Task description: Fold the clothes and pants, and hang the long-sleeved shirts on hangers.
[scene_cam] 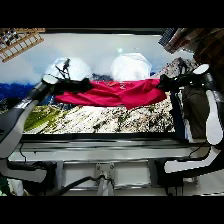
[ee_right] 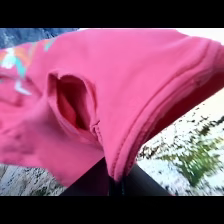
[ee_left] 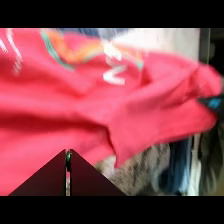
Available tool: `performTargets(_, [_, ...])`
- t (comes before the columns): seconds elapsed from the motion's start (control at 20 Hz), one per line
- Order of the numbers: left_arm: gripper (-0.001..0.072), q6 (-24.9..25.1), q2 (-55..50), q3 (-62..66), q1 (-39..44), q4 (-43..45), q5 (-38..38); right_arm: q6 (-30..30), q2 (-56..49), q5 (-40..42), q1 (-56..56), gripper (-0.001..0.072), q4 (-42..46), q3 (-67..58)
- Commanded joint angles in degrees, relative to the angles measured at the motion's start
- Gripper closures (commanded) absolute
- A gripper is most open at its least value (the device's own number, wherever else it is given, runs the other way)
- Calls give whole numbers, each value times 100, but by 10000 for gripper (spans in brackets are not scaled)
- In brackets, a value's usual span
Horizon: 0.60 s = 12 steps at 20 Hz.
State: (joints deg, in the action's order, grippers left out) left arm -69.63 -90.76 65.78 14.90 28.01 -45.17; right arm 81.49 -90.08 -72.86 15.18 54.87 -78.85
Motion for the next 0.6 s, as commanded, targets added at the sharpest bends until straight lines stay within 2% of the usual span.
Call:
performTargets(0.0, [704,22,-433,98,769,-448,111,608,87,-894,90,682,494,-826])
performTargets(0.1, [705,-9,-791,433,1145,-407,87,881,87,-1134,90,683,514,-1303])
performTargets(0.25, [705,-308,-1504,1320,1521,-402,-98,1252,87,-1285,85,683,518,-1888])
performTargets(0.4, [705,-739,-2308,2450,1829,-337,-678,1698,87,-1377,85,683,529,-2304])
performTargets(0.55, [705,-1401,-2846,3414,2098,297,-516,1965,87,-1552,72,683,485,-2594])
